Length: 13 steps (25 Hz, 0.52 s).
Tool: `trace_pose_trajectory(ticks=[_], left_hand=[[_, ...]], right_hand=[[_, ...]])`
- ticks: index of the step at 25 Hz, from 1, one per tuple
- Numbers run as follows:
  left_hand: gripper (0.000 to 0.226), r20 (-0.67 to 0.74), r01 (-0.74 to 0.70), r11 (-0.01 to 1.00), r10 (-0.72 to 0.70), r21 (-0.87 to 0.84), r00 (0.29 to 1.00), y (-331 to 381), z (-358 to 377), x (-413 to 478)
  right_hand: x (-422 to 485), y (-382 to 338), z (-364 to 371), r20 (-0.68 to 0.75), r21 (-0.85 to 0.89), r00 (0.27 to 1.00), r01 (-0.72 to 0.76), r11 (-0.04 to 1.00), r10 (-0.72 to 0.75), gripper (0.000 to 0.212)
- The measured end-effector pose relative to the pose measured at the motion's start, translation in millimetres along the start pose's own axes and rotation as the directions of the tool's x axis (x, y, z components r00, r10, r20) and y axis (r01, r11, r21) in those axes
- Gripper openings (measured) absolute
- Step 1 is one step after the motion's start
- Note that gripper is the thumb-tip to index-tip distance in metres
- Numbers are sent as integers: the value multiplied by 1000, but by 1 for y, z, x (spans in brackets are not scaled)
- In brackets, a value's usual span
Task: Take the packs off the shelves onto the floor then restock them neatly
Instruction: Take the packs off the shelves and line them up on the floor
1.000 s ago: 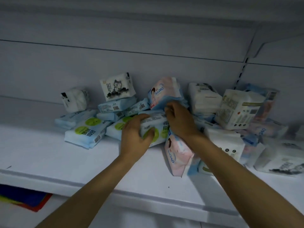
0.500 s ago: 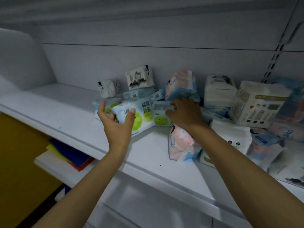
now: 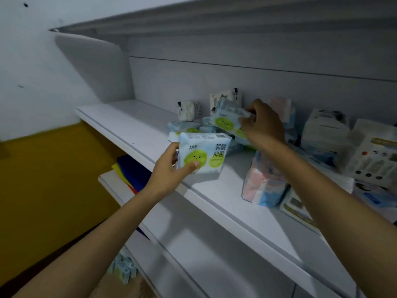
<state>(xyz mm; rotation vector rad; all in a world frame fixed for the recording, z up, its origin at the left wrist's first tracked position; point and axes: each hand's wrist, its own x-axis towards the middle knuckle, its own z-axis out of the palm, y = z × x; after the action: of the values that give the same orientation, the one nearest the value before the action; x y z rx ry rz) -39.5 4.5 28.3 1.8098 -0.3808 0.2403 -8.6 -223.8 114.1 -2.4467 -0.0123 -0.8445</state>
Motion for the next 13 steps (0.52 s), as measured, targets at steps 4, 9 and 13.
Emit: trace_pose_trajectory(ticks=[4,9,13], left_hand=[[37,-184,-97,973,58,-210,981,24,-32,-9],[75,-321,-46,908,-100,-417,942,27,-94,-25],[84,-444,3,909,-206,-416,872,12,-150,-44]], right_hand=[[-20,-60,15,251,496,968,-106,862,-26,8],[-53,-119,43,587,722,794,-423,548,-160,34],[-78,-179,87,633,681,746,-411,606,-206,53]])
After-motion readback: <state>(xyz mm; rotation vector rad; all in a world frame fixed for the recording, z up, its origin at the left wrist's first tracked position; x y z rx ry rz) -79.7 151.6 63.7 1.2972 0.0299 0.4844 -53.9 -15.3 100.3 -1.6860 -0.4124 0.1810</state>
